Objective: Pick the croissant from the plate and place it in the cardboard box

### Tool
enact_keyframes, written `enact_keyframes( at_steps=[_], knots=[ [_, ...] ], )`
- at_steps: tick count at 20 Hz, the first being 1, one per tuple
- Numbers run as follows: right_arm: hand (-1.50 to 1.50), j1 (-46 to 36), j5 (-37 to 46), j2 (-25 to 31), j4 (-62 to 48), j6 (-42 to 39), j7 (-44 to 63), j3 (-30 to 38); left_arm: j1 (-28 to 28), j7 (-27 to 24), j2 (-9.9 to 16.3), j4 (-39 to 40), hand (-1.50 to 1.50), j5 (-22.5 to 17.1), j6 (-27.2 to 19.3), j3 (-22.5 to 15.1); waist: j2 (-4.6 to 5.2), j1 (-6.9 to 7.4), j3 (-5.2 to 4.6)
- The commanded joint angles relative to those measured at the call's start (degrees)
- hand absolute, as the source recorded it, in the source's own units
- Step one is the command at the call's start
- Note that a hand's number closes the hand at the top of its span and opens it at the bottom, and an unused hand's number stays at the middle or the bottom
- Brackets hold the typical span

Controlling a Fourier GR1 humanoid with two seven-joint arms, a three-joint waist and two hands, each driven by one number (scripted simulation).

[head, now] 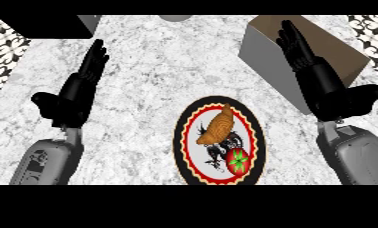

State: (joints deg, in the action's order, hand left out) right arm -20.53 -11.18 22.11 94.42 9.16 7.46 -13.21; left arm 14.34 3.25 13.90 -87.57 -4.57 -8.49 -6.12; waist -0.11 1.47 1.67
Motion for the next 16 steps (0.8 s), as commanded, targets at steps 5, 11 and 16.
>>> enact_keyframes(
  at_steps=[5, 11, 16],
  knots=[
    [-1.5, -3.1, 21.2, 7.0, 6.0, 18.4, 13.0, 2.7, -1.5, -3.0, 7.8, -0.3, 0.0, 4.7, 5.0, -1.2, -1.88, -4.87, -2.38],
    [-1.5, 2.3, 40.8, 13.0, 8.2, 19.4, 31.7, -5.4, -1.6, -3.5, 9.3, -0.8, 0.0, 3.9, 8.2, -1.8, -1.41, -5.27, -2.35],
    [-1.5, 7.0, 54.7, 15.2, 17.1, 10.0, 41.2, -17.6, -4.0, -7.3, 9.5, -0.4, 0.0, 3.7, 9.8, -2.0, -1.07, -4.22, -2.17]
  ],
)
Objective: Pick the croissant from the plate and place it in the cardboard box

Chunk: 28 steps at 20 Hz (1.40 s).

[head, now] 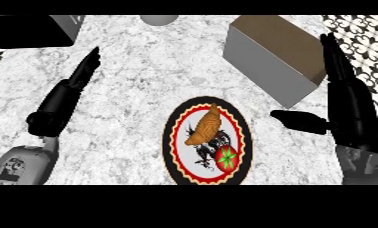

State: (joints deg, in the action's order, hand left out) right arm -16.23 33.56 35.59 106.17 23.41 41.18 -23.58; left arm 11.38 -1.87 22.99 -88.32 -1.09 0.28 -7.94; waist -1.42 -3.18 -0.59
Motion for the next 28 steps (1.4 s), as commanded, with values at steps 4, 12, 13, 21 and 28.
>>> enact_keyframes(
  at_steps=[4, 12, 13, 21, 28],
  knots=[
    [-1.5, -4.2, 15.6, -2.0, 9.0, -17.6, 21.8, -13.1, 0.3, -2.8, 2.0, 0.9, 0.0, -1.4, 4.6, 0.3, 0.84, 2.65, 0.15],
    [-1.5, -10.4, 7.9, -13.9, 1.4, -39.5, 36.0, -18.9, 1.2, -3.2, 0.5, 0.8, 0.0, 0.4, 3.8, -1.1, 1.38, 4.6, 0.18],
    [-1.5, -12.2, 7.7, -16.3, -0.6, -41.1, 37.2, -19.9, 2.9, -1.4, -0.3, 1.1, 0.0, 0.2, 3.7, -1.5, 1.48, 4.84, 0.1],
    [-1.5, -19.6, 5.6, -28.0, -15.4, -47.3, 43.0, -17.4, 3.9, -2.2, 0.3, 2.6, 0.0, -0.8, 4.8, 0.2, 1.45, 4.73, 0.19],
    [-1.5, -20.8, 6.7, -35.3, -27.5, -44.2, 44.0, -16.6, 3.8, -1.3, -1.7, 1.9, 0.0, 0.9, 3.3, -1.5, 1.27, 4.33, 0.35]
  ],
)
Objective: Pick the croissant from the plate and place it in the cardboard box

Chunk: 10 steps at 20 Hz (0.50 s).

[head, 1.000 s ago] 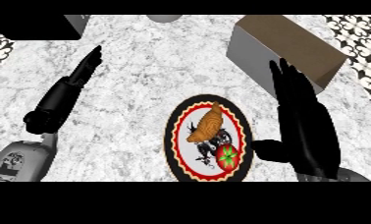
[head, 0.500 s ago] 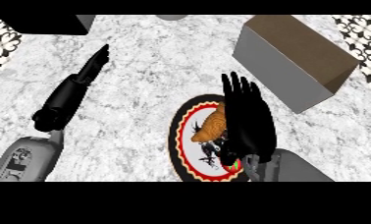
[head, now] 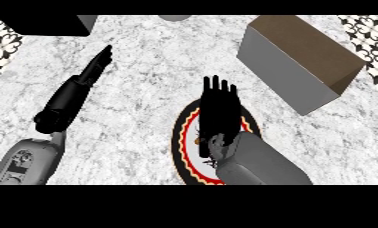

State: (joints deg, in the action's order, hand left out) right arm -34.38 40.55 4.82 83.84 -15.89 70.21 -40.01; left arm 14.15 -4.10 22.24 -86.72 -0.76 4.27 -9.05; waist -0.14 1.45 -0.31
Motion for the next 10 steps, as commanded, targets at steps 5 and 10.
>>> enact_keyframes(
  at_steps=[5, 10],
  knots=[
    [-1.5, -5.1, -2.2, -4.7, -9.1, -4.5, 15.0, 0.9, 0.3, 1.0, -1.0, -0.1, 0.0, 0.2, -0.3, 0.1, -0.19, -0.22, 0.13],
    [-1.5, -7.1, -0.3, -4.7, -16.1, -3.4, 15.0, 0.1, -1.3, -2.2, -1.0, 0.8, 0.0, 1.0, 0.1, -0.1, 0.07, 0.05, 0.12]
  ],
)
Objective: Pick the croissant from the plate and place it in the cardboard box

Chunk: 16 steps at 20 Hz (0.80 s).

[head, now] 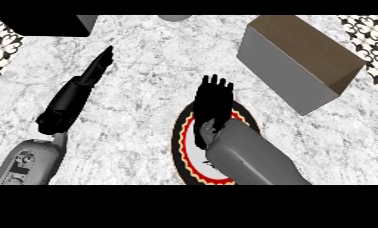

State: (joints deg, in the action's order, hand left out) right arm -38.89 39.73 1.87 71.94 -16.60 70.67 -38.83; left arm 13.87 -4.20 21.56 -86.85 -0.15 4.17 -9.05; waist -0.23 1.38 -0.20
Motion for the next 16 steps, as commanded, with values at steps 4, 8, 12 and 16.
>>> enact_keyframes(
  at_steps=[4, 8, 12, 16],
  knots=[
    [-1.5, -4.6, -0.4, -1.8, -5.1, -2.7, 14.5, -0.1, 1.6, 1.5, -1.2, 0.8, 0.0, 1.4, -0.8, -0.4, -0.05, -0.64, 0.08],
    [-1.5, -3.6, -1.3, -1.8, -8.1, -0.9, 14.5, -1.9, -1.3, -2.9, -0.5, 1.5, 0.0, 0.0, 0.8, 0.9, 0.07, 0.06, 0.04],
    [-1.5, -5.8, -0.9, -1.8, -10.8, -2.2, 14.5, -0.5, 0.2, 1.7, -0.6, -0.5, 0.0, -0.3, 0.7, 1.1, -0.06, -0.11, 0.12],
    [-1.5, -2.7, -1.0, -1.8, -11.5, -0.8, 14.5, -1.9, -2.0, 0.3, 0.0, -1.9, 0.0, 1.0, 0.6, 0.9, -0.1, -0.29, 0.14]
  ],
)
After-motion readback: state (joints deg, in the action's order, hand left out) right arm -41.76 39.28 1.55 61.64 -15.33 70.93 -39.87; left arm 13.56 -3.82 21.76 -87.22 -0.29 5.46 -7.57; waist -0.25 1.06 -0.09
